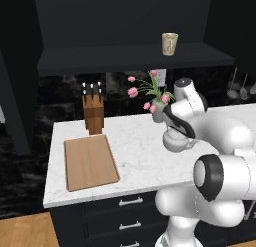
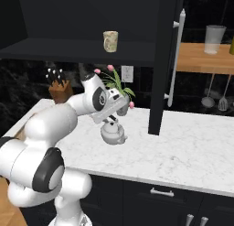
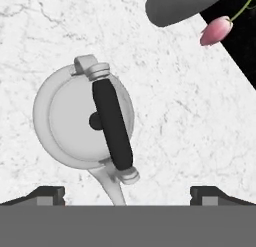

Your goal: Pick the kettle from the counter and place it on the tray. Then pick the mug from the cabinet and place it on the tray. Then close the cabinet doors.

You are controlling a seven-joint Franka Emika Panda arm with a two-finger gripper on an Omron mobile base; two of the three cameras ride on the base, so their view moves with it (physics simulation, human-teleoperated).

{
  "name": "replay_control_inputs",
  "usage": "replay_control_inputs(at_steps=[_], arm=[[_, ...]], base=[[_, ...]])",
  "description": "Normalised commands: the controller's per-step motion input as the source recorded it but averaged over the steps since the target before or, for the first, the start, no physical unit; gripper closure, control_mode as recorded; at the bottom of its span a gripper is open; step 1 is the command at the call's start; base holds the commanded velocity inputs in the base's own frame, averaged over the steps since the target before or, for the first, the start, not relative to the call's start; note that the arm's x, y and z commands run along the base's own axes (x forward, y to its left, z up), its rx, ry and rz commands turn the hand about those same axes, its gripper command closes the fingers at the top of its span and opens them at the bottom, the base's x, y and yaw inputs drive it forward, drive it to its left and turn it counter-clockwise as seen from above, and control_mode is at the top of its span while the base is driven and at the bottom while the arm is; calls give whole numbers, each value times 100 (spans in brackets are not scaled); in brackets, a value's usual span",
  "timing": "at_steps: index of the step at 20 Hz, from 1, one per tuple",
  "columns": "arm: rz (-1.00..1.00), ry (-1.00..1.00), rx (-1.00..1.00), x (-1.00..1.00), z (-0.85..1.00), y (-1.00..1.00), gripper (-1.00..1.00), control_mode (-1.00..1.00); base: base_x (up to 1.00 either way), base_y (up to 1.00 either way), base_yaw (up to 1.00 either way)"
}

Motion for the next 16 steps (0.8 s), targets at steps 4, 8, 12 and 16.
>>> replay_control_inputs(at_steps=[4,8,12,16], arm=[[0,0,0,41,-23,0,-100,-100],[0,0,0,41,-23,0,-100,-100],[0,0,0,40,-26,0,-100,-100],[0,0,0,30,-20,0,-100,-100]], base=[[0,0,0],[0,0,0],[0,0,0],[0,0,0]])
